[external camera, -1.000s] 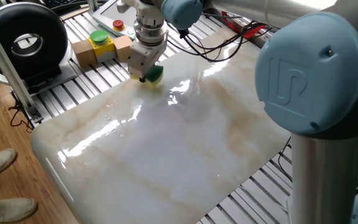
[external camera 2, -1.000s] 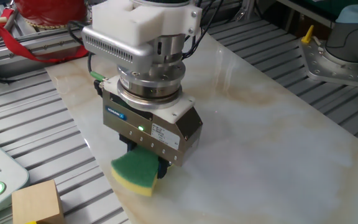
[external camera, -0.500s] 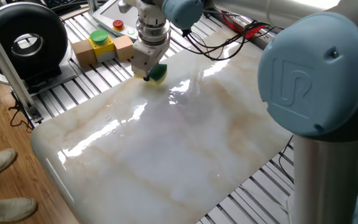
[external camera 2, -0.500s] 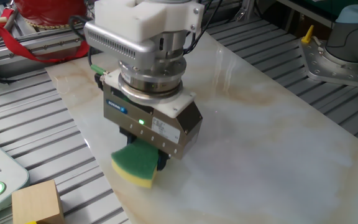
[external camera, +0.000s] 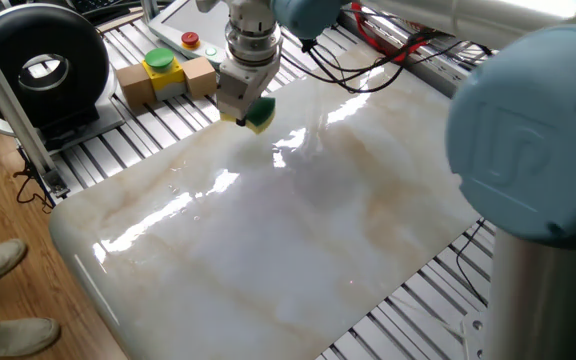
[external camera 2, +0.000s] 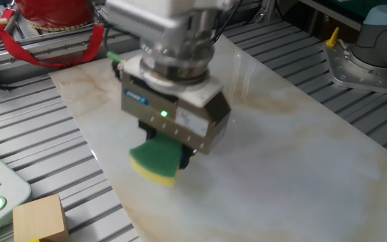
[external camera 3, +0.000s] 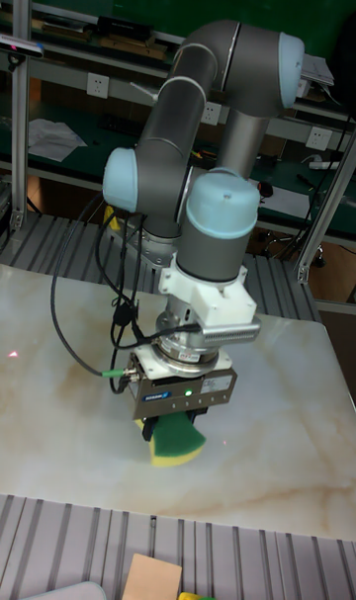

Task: Clean the tabletop with a sponge

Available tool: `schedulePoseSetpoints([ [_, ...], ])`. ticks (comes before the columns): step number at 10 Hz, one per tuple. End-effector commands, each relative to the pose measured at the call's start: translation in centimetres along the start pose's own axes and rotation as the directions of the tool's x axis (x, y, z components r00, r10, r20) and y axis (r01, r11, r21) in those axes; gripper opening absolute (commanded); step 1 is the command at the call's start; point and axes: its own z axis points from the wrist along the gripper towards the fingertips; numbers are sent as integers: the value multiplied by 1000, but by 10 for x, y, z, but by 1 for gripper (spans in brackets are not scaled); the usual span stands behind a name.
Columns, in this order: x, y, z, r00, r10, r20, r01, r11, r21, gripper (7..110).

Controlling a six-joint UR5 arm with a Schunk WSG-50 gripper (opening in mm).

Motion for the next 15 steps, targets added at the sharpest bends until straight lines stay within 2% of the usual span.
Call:
schedulePoseSetpoints([
  [1, 17, 13, -22, 1000, 23, -6, -23, 1000, -21, 7],
  [2, 23, 14, -24, 1000, 24, -19, -24, 999, -21, 7],
  [4, 26, 16, -23, 999, 20, -27, -21, 999, -31, 7],
  [8, 15, 12, -16, 999, 34, -6, -34, 999, -26, 7],
  [10, 12, 4, -13, 999, 39, -5, -39, 999, 2, 7],
  [13, 5, 5, -11, 998, 58, 9, -58, 998, -10, 7],
  [14, 4, 1, -10, 998, 58, 14, -58, 998, 4, 7],
  [15, 2, 4, -10, 997, 68, 21, -67, 998, -11, 7],
])
